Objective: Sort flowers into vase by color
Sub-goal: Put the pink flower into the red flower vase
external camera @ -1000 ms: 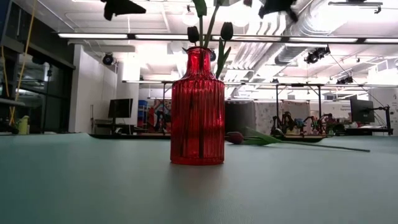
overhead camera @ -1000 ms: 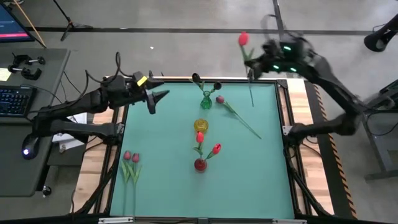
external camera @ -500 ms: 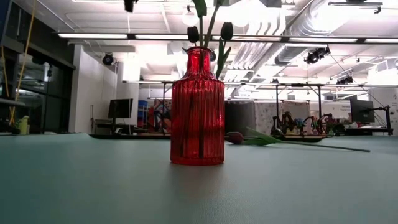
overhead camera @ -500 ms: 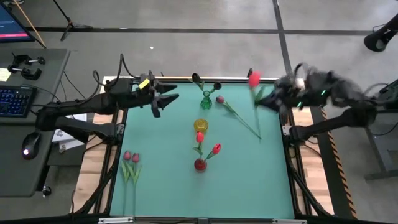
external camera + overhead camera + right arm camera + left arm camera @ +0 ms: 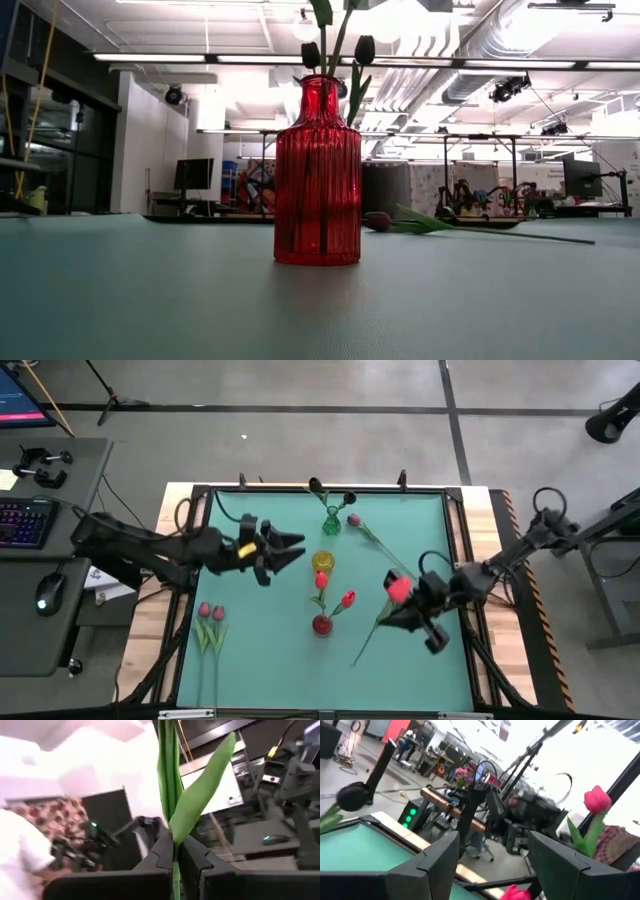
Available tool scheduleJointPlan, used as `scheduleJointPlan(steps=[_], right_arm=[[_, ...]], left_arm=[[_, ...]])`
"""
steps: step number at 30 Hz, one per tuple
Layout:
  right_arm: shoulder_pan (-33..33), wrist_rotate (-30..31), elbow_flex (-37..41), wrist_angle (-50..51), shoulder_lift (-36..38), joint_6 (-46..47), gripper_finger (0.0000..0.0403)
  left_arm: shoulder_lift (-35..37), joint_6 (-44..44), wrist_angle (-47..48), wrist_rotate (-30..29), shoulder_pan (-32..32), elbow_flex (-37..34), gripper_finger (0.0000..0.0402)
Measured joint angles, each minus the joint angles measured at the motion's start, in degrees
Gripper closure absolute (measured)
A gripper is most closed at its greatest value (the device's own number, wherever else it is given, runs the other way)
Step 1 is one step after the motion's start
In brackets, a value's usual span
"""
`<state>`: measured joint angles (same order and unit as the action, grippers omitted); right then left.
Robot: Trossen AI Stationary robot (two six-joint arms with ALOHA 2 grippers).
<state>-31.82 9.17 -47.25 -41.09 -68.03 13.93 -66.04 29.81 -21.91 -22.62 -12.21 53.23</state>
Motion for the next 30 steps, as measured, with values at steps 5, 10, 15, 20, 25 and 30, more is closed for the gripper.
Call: scheduleJointPlan(steps=[5,10,15,20,25,30], right_arm=[[-1.5,4.4,-9.4,5.1,-10.2,-13.8,0.0403],[-0.1,8.9,-20.7,16.3,-18.2,-22.2,0.0403],[2.2,13.4,-27.2,25.2,-22.8,-23.2,0.0403],[3.8,13.4,-28.9,26.5,-25.6,-22.4,0.0403],[4.2,15.3,-28.9,28.0,-25.8,-18.0,0.0403],[3.9,18.3,-28.9,27.4,-25.8,-17.5,0.0403]], left_arm=[[-2.1,-0.9,-5.6,-5.0,-2.9,0.0,0.0177],[-0.9,-2.8,-8.5,-5.7,-4.2,0.0,0.0177],[0.9,-5.3,-8.5,-5.8,-5.9,0.0,0.0177],[1.6,-6.7,-8.4,-5.8,-7.2,0.0,0.0177],[2.5,-7.5,-8.0,-5.7,-7.8,0.0,0.0177],[4.3,-8.6,-8.0,-5.2,-7.9,0.0,0.0177]])
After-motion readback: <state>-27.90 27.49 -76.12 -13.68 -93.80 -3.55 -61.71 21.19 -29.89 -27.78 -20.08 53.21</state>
